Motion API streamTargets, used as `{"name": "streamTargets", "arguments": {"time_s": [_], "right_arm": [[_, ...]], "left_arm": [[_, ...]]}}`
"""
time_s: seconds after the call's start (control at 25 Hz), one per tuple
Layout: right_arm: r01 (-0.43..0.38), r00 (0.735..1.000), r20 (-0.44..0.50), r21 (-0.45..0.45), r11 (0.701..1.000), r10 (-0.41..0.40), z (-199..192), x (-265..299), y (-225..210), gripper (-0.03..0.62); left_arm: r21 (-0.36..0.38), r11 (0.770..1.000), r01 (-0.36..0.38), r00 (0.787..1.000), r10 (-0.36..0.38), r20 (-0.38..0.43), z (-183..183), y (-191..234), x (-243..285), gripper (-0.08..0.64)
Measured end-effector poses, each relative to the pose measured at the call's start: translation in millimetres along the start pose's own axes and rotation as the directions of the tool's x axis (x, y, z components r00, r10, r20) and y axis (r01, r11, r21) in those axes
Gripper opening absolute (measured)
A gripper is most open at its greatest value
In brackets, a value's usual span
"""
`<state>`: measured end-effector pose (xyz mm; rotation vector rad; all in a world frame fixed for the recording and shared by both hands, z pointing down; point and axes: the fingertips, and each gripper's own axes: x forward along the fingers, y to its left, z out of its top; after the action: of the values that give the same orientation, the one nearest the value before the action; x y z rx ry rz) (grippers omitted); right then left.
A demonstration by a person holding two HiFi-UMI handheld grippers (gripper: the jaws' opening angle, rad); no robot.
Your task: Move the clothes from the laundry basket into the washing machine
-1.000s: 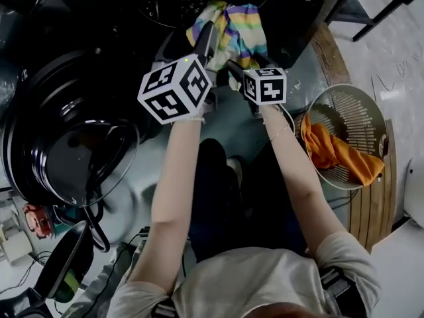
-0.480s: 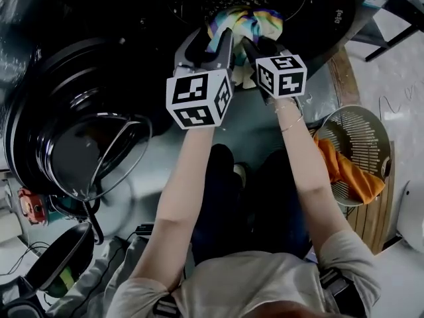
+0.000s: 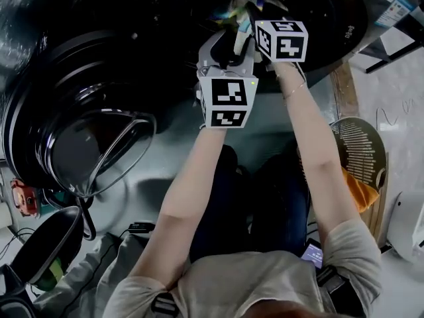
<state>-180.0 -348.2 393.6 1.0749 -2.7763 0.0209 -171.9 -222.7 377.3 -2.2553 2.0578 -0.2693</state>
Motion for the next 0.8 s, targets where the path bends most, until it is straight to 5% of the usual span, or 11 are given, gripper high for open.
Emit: {"name": "streamTargets", "arguments": {"time_s": [0.12, 0.24, 0.44, 0.8], "right_arm": [[0.027, 0.998, -0.060, 0.029, 0.999, -0.025, -6.2, 27.5, -13.0, 0.063], [0.039, 0.988, -0.152, 0.091, 0.995, -0.024, -23.3, 40.7, -21.3, 0.249], [0.061, 0.993, -0.110, 0.153, 0.986, -0.045, -15.3, 20.7, -31.4, 0.270], [-0.112, 0.993, -0.016, 0.116, 0.987, 0.115, 9.9, -69.6, 1.6, 0.268]], "left_arm": [[-0.038, 0.999, -0.007, 1.000, 0.006, -0.013, -4.3, 3.0, 1.3, 0.178], [-0.067, 0.998, -0.013, 0.999, 0.011, -0.032, -8.9, 4.9, 2.2, 0.176], [-0.115, 0.993, -0.018, 0.998, 0.012, -0.059, -18.4, 9.0, 2.9, 0.176], [-0.142, 0.990, 0.013, 0.998, -0.020, -0.052, -15.6, -2.5, -5.8, 0.176]]}}
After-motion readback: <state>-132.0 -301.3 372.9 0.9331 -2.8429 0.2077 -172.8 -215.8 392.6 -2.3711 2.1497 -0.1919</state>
